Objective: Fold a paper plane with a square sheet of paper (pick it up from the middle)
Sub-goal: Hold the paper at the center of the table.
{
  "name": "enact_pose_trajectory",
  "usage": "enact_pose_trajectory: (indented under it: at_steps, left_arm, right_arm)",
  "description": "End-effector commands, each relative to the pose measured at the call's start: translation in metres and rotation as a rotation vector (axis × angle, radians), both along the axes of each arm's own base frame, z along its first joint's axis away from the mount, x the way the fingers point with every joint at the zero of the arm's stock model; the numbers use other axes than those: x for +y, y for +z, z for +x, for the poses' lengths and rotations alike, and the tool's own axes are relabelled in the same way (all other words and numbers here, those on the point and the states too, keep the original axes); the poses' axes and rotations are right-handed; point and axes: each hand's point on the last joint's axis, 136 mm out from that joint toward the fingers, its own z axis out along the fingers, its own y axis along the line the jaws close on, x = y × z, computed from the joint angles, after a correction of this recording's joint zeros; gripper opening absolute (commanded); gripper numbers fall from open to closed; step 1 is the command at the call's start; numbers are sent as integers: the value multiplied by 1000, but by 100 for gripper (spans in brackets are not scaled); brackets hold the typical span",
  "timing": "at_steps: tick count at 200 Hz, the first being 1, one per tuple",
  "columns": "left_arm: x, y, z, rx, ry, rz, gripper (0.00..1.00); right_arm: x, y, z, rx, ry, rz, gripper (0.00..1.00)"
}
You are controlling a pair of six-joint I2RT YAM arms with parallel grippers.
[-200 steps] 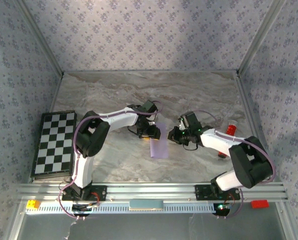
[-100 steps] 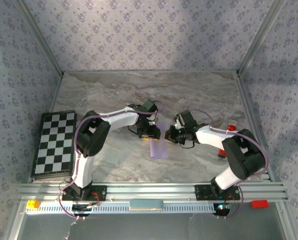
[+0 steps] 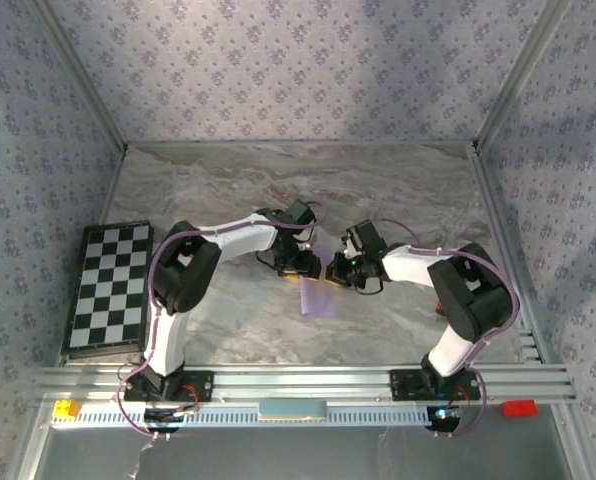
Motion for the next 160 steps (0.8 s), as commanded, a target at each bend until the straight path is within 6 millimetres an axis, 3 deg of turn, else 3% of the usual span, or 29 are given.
enact_pose_trajectory:
  at_steps: [1, 31, 66, 82, 98, 122, 142, 160]
  left_arm:
    - [18, -50, -13, 51, -20, 117, 54]
    - [10, -19, -2, -12, 24, 60, 57]
    - [6, 53, 21, -150, 134, -96, 62]
    - [10, 76, 26, -186, 181, -168, 62]
    - [13, 87, 27, -177, 215, -251, 51]
    - [-2, 96, 21, -94, 207, -441, 18]
    - [-16, 97, 15, -33, 187, -544, 1]
    - [-19, 85, 14, 9, 193, -547, 0]
  right_arm:
    - [-26, -38, -27, 102, 9, -151, 5]
    - [-30, -43, -30, 106, 25, -181, 4]
    - [-30, -43, -28, 107, 18, -183, 3]
    - [-30, -45, -28, 110, 13, -185, 3]
    - [-29, -46, -27, 114, 10, -183, 2]
    - [-29, -46, -27, 118, 7, -183, 2]
    - [-29, -46, -27, 116, 2, -184, 1]
    - [-29, -45, -27, 115, 0, -185, 1]
